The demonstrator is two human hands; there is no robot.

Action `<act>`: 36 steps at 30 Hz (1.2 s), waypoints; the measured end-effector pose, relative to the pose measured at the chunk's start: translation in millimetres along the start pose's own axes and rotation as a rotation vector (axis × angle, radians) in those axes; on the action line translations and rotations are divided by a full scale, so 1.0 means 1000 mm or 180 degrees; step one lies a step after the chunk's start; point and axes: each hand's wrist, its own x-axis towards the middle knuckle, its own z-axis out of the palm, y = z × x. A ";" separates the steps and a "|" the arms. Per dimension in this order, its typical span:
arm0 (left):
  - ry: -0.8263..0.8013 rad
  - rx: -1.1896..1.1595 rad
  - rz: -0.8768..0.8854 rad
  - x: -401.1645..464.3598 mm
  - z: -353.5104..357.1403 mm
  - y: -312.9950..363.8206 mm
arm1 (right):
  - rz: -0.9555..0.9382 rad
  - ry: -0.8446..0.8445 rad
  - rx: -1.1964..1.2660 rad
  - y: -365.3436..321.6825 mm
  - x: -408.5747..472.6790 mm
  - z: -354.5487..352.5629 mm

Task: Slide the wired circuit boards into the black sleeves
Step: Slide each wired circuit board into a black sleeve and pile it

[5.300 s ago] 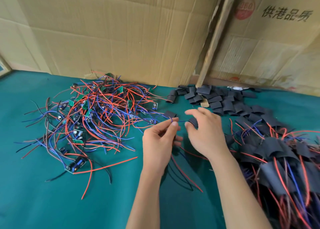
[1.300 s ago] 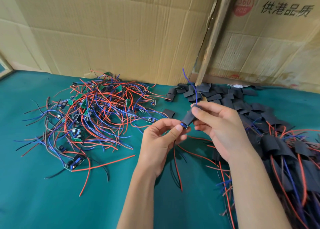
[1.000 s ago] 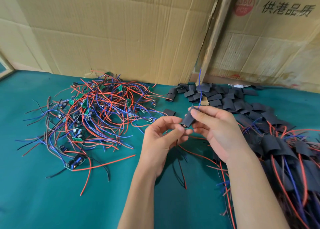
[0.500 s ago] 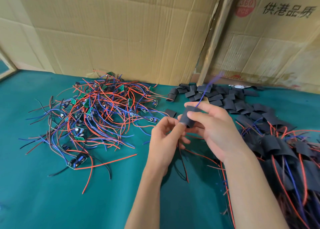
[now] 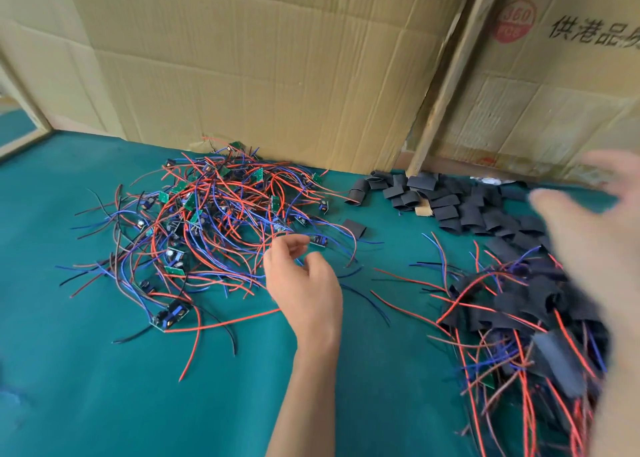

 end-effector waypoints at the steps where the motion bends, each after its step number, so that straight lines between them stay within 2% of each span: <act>1: 0.0065 -0.0001 0.0027 0.000 0.000 0.001 | -0.0095 -0.0114 0.0066 -0.017 -0.008 0.017; 3: 0.0147 -0.0058 0.0083 0.000 -0.001 0.003 | -0.0581 -0.1080 0.0218 -0.045 -0.028 0.056; 5: 0.0200 -0.0074 0.0101 0.001 -0.002 0.003 | -0.0734 -0.2139 0.0108 -0.057 -0.046 0.107; 6: 0.0196 -0.0073 0.0067 0.001 -0.003 0.003 | -0.0738 -0.2520 0.0000 -0.057 -0.054 0.130; 7: 0.0187 -0.0093 0.0029 0.001 -0.003 0.002 | -0.0742 -0.2662 -0.0203 -0.056 -0.056 0.149; 10: 0.0166 -0.0217 -0.0089 0.000 -0.003 0.002 | -0.0815 -0.2669 -0.0629 -0.049 -0.053 0.184; 15: 0.0095 -0.0108 -0.0198 0.001 0.000 0.001 | -0.0771 -0.2479 -0.0456 -0.041 -0.042 0.190; 19: -0.0199 -0.0283 -0.0219 0.001 0.000 0.002 | -0.0365 -0.2049 0.0756 -0.036 -0.033 0.161; 24: -0.1192 -0.1174 -0.0924 -0.001 0.001 0.007 | 0.0340 -0.1442 0.2427 -0.022 -0.032 0.122; 27: -0.1677 -0.1452 -0.1126 0.000 0.001 0.011 | 0.0751 -0.1656 0.2880 -0.014 -0.038 0.115; 30: -0.2007 -0.1678 -0.1337 0.000 0.002 0.013 | 0.0706 -0.2175 0.2887 -0.012 -0.046 0.121; 33: -0.1929 -0.2042 -0.1502 0.002 -0.001 0.014 | 0.0599 -0.2648 0.2898 -0.010 -0.055 0.130; 36: -0.1731 -0.2212 -0.1636 0.006 -0.004 0.012 | 0.0401 -0.2743 0.2658 -0.007 -0.054 0.135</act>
